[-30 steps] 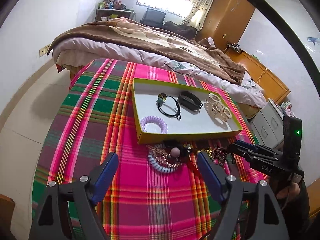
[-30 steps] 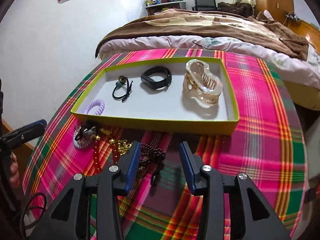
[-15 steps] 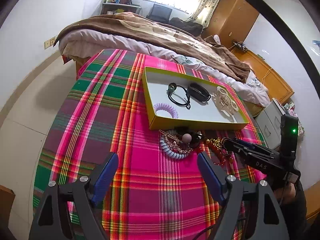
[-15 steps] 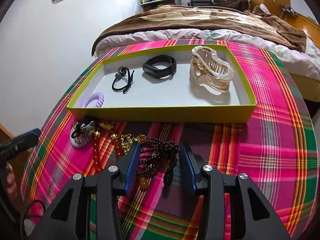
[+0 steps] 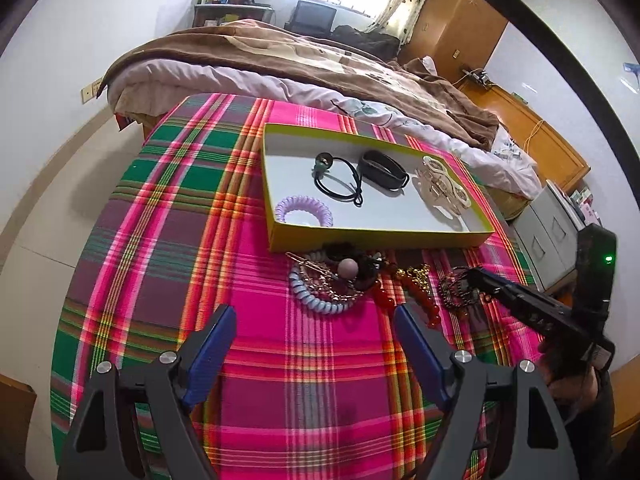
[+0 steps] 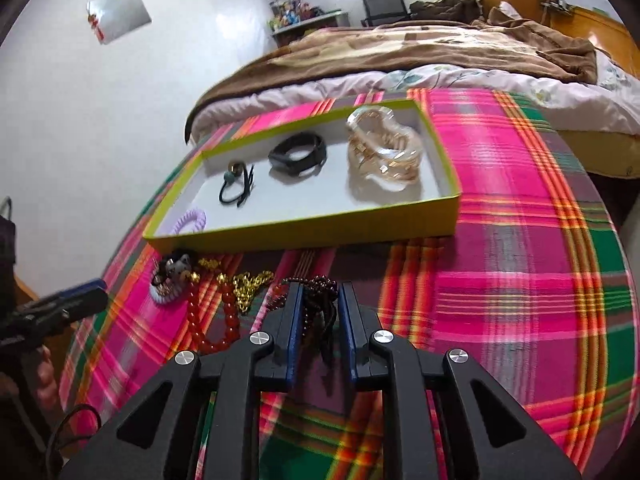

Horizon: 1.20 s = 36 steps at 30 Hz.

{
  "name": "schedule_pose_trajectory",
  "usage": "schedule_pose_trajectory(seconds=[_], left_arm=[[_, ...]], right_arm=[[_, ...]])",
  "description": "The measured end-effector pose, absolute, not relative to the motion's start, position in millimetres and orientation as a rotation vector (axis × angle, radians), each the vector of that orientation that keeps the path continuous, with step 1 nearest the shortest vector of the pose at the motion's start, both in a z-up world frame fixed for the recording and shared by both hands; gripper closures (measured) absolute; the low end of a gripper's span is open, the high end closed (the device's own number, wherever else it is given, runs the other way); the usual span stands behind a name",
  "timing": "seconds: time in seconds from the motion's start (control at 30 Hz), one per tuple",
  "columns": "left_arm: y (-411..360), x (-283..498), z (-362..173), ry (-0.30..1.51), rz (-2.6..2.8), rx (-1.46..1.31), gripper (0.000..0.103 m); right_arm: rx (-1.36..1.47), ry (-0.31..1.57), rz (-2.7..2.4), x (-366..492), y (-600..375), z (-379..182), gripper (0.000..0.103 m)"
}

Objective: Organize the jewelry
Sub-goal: 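Grasp the dark beaded bracelet with the right tool while the left tool grasps the black pink-bead hair tie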

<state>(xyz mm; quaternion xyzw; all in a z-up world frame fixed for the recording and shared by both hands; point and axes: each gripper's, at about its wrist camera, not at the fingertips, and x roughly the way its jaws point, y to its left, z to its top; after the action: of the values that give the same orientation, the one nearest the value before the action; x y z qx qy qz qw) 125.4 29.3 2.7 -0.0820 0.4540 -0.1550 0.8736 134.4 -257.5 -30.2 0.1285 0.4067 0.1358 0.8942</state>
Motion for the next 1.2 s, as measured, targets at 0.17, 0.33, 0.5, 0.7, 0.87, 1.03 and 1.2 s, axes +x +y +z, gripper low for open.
schedule_pose_trajectory(seconds=[0.17,0.33,0.5,0.7,0.87,1.03,1.2], left_arm=[[19.3,128.5,1.8,0.953,-0.315,-0.146,0.023],[5.4,133.5,-1.4,0.955,-0.307,-0.093,0.023],[-11.5,141.2,-3.0,0.942,-0.298,-0.045,0.023],[-30.9,151.3,-4.0,0.926,-0.307,0.009,0.023],[-38.8,158.5,-9.8,0.935,-0.286,0.045,0.031],[-42.9,162.5,-13.2,0.944,-0.283,0.061,0.05],[-45.7,162.4,-15.9,0.956,-0.283,0.081,0.071]], right_arm=[[0.319,0.794,0.275,119.5,-277.9,-18.7,0.085],[0.33,0.769,0.244,105.7,-292.8,-12.0,0.085],[0.338,0.773,0.236,101.5,-298.3,-14.0,0.085],[0.354,0.785,0.245,99.4,-299.3,-20.1,0.085],[0.355,0.794,0.255,99.8,-298.0,-22.4,0.085],[0.35,0.792,0.26,101.5,-296.1,-22.4,0.085],[0.349,0.794,0.26,101.6,-295.2,-22.9,0.085]])
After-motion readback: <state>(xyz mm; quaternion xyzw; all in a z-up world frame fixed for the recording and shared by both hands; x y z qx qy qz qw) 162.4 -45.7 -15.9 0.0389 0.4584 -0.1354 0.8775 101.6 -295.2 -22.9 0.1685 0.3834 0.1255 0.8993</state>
